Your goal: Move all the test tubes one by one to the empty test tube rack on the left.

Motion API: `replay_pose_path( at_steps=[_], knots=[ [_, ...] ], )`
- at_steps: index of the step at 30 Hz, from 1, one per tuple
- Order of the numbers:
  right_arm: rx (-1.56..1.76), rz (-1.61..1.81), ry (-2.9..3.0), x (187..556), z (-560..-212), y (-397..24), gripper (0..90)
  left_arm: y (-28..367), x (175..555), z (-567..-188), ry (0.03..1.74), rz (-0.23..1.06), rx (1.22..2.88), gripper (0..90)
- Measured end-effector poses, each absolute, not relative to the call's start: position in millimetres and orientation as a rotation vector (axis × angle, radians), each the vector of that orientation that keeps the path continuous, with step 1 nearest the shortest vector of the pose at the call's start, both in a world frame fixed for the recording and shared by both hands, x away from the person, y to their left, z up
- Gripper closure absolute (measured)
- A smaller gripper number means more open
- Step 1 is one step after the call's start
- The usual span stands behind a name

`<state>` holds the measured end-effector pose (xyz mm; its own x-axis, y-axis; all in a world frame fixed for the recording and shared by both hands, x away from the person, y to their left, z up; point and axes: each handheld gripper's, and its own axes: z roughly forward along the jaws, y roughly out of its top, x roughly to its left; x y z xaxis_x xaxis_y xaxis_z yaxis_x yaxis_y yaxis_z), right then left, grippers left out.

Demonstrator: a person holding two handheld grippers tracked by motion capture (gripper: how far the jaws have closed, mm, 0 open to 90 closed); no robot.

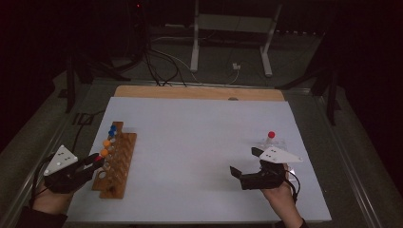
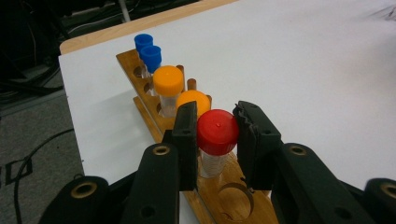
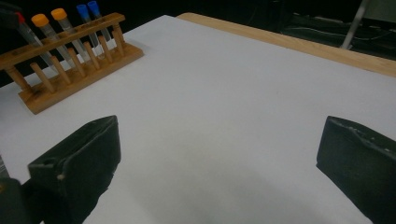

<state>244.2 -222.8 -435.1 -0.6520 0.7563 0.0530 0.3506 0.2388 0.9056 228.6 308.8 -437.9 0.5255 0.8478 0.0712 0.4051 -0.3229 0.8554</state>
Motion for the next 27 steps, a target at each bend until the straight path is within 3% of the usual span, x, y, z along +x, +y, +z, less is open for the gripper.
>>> replay_pose_path(
  at_steps=[20,22,27],
  knots=[
    [1.022,1.394,2.115,245,-435,-225,0.0,305,237,-430,1.047,0.625,2.03,71.2],
    [1.024,1.394,2.114,245,-435,-225,0.0,306,235,-429,1.04,0.595,2.005,67.8],
    [1.016,1.398,2.102,244,-432,-227,0.0,305,227,-418,0.986,0.598,1.968,45.8]
  ],
)
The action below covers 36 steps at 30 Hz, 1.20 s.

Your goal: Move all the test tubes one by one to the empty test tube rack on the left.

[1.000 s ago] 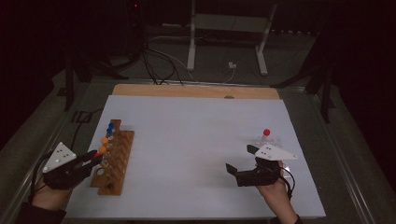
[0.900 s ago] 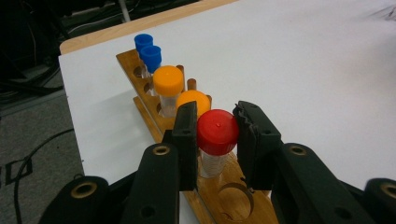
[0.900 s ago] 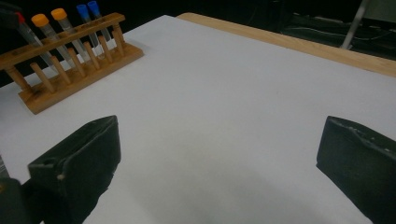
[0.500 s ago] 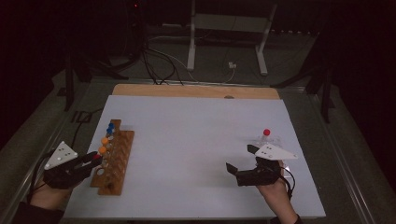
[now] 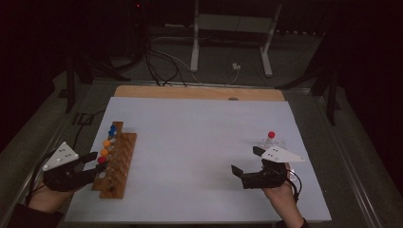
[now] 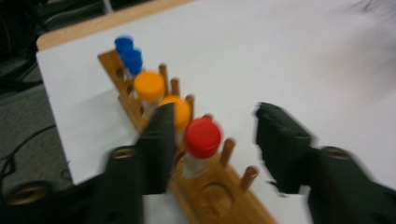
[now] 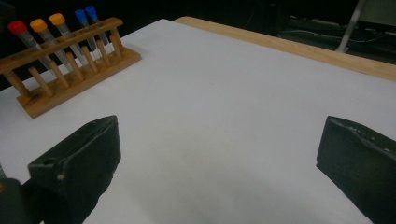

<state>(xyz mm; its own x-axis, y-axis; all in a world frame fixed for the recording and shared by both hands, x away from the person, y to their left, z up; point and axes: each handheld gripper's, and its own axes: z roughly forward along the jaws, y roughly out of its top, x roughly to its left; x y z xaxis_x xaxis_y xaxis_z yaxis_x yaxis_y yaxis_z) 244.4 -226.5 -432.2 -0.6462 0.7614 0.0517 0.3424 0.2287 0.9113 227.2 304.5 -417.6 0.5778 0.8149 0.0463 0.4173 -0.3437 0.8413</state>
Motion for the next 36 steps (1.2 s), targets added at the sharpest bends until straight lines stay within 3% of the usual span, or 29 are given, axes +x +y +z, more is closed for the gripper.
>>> replay_pose_path(
  at_steps=[9,16,30,34,36],
  knots=[
    [1.03,1.406,2.049,245,-423,-238,0.0,285,217,-400,0.908,0.584,1.926,17.9],
    [1.073,1.385,1.963,249,-415,-261,0.0,256,216,-401,0.816,0.512,1.916,4.2],
    [1.235,1.171,1.9,283,-436,-303,0.0,197,217,-429,0.663,0.38,1.947,3.6],
    [1.299,1.042,1.909,297,-448,-303,7.2,190,218,-438,0.664,0.358,1.954,3.6],
    [1.317,1.006,1.91,303,-453,-302,16.7,187,218,-441,0.665,0.358,1.959,3.6]
  ],
)
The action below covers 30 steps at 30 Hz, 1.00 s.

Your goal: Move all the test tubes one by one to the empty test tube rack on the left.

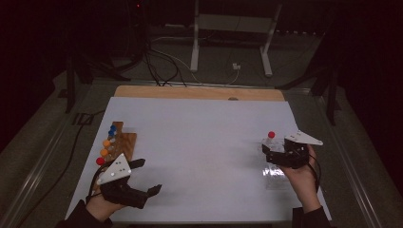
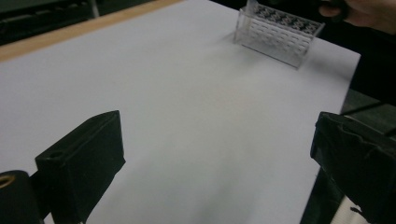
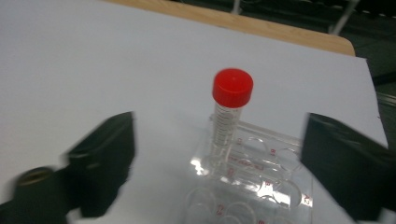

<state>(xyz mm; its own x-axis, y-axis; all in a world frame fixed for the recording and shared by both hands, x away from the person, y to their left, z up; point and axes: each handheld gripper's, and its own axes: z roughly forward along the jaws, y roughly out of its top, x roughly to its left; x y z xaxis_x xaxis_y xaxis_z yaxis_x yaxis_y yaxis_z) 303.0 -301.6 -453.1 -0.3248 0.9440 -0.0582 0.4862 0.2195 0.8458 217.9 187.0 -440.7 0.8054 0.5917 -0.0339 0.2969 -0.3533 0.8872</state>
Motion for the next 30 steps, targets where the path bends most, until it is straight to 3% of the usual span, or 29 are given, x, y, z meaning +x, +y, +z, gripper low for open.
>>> replay_pose_path(
  at_steps=[9,16,30],
  knots=[
    [1.397,0.93,1.937,321,-462,-299,56.0,184,218,-446,0.661,0.336,1.967,3.7],
    [1.401,0.919,1.954,327,-464,-297,71.6,182,220,-448,0.658,0.324,1.974,3.7],
    [1.355,0.963,1.906,314,-439,-300,75.3,180,220,-446,0.655,0.315,1.98,3.7]
  ],
)
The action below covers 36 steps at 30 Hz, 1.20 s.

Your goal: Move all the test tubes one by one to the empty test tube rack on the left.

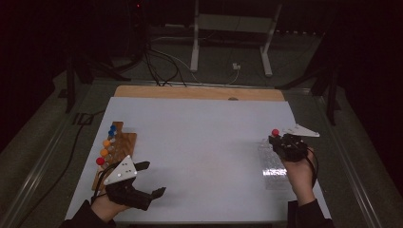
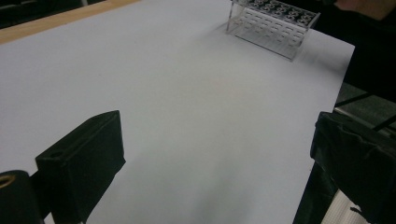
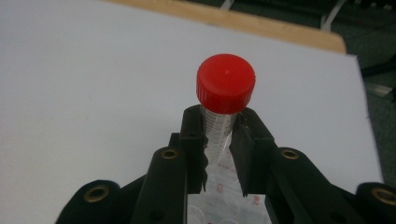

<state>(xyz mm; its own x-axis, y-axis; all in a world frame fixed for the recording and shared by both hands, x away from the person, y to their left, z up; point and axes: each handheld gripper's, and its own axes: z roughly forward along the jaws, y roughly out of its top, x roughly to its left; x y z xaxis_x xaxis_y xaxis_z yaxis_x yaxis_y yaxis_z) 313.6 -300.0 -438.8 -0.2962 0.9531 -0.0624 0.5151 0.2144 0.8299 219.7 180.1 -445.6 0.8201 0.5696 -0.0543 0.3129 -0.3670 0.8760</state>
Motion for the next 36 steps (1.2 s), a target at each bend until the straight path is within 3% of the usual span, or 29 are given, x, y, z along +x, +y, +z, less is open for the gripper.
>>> replay_pose_path(
  at_steps=[11,31,36],
  knots=[
    [1.233,1.087,1.872,285,-404,-290,75.4,176,219,-437,0.627,0.296,1.952,4.4],
    [0.974,1.207,2.172,252,-422,-206,75.3,123,234,-411,0.498,0.257,1.945,8.6],
    [0.916,1.228,2.232,243,-425,-191,75.4,104,242,-402,0.448,0.256,1.938,16.0]
  ],
)
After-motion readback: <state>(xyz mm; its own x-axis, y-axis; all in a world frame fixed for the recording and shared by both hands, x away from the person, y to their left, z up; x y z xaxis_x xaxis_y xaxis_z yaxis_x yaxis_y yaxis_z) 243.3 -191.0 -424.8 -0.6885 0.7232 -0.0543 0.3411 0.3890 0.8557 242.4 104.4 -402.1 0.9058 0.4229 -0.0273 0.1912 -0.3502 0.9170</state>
